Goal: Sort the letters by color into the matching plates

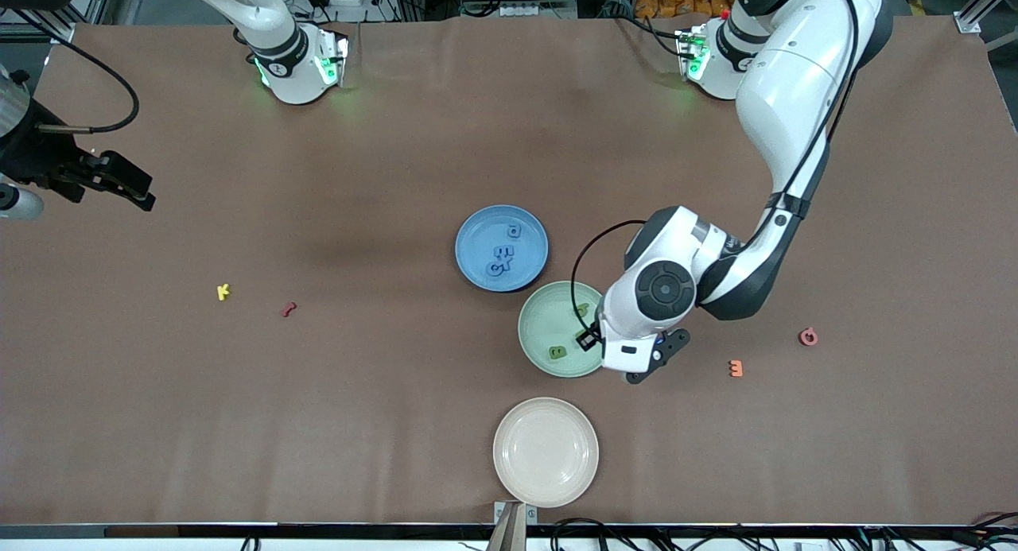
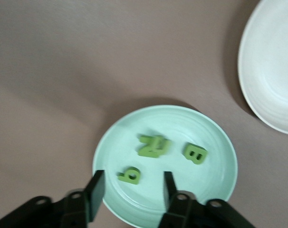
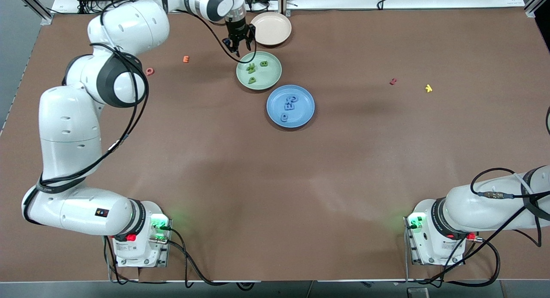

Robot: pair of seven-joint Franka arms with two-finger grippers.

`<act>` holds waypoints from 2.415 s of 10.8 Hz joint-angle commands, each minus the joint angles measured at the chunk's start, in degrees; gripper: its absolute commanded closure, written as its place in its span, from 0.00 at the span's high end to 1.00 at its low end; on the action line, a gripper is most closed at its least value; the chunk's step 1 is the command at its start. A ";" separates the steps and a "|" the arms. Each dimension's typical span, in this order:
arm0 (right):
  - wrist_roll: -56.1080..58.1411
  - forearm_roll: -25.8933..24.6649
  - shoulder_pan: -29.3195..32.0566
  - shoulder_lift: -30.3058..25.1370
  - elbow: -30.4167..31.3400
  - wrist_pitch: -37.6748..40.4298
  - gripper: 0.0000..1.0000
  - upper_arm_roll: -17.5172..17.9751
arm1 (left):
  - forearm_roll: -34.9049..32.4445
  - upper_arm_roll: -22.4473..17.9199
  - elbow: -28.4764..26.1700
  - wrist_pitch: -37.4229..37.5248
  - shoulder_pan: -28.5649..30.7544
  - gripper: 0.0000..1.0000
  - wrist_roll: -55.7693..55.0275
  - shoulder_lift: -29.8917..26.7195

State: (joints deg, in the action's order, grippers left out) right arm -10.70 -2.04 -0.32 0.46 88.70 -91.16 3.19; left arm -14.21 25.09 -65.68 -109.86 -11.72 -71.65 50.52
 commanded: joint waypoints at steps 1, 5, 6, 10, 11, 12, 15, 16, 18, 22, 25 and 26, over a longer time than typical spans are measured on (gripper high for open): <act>1.39 0.19 -1.17 0.85 -0.63 0.29 1.00 -1.43 | 1.37 -0.22 -0.85 6.58 4.85 1.00 -0.25 -3.84; 1.39 0.28 -0.91 0.94 -0.98 -0.86 1.00 -1.34 | 0.77 4.94 -7.06 7.73 18.45 1.00 6.77 -7.26; 1.39 0.28 -0.91 0.94 -0.98 -1.03 1.00 -1.34 | 0.76 7.05 -10.48 7.73 22.14 1.00 8.87 -10.41; 0.78 0.19 -1.00 0.94 -1.07 -2.00 1.00 -1.34 | 0.68 23.91 -31.06 7.90 49.37 1.00 25.47 -25.98; 0.60 -0.16 -1.17 0.94 -1.33 -2.18 1.00 -1.26 | 1.46 21.25 -32.91 7.91 48.30 1.00 32.64 -30.69; -0.88 -0.07 -1.26 1.47 -2.03 -2.53 1.00 -0.99 | 3.64 13.74 -33.28 8.08 41.59 1.00 38.63 -34.22; -1.43 0.01 -1.26 1.73 -2.39 -2.53 1.00 -1.08 | 8.48 -3.27 -35.55 7.99 27.73 1.00 47.45 -41.96; -1.77 0.01 -1.43 1.73 -2.39 -2.44 1.00 -0.99 | 10.32 -6.26 -36.96 7.65 25.72 1.00 50.96 -44.78; -1.34 0.01 -1.52 1.65 -2.30 -2.01 1.00 -0.99 | 12.96 -13.99 -37.50 7.38 20.01 1.00 57.73 -49.27; -1.07 0.19 -1.17 1.65 -2.30 -1.74 1.00 -1.08 | 13.86 -18.41 -36.36 7.55 17.88 1.00 65.31 -52.97; -1.34 0.19 -1.09 1.65 -2.39 -1.91 1.00 -1.17 | 14.55 -17.72 -34.26 8.86 17.09 1.00 66.02 -53.86; -1.25 0.10 -1.09 1.65 -2.39 -1.83 1.00 -1.17 | 16.12 -17.71 -32.51 10.35 17.08 1.00 65.93 -53.86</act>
State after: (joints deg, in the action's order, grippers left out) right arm -11.28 -2.00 -1.46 1.61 87.66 -93.75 2.09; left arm -1.48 7.65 -100.24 -101.38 5.74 -7.18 -2.21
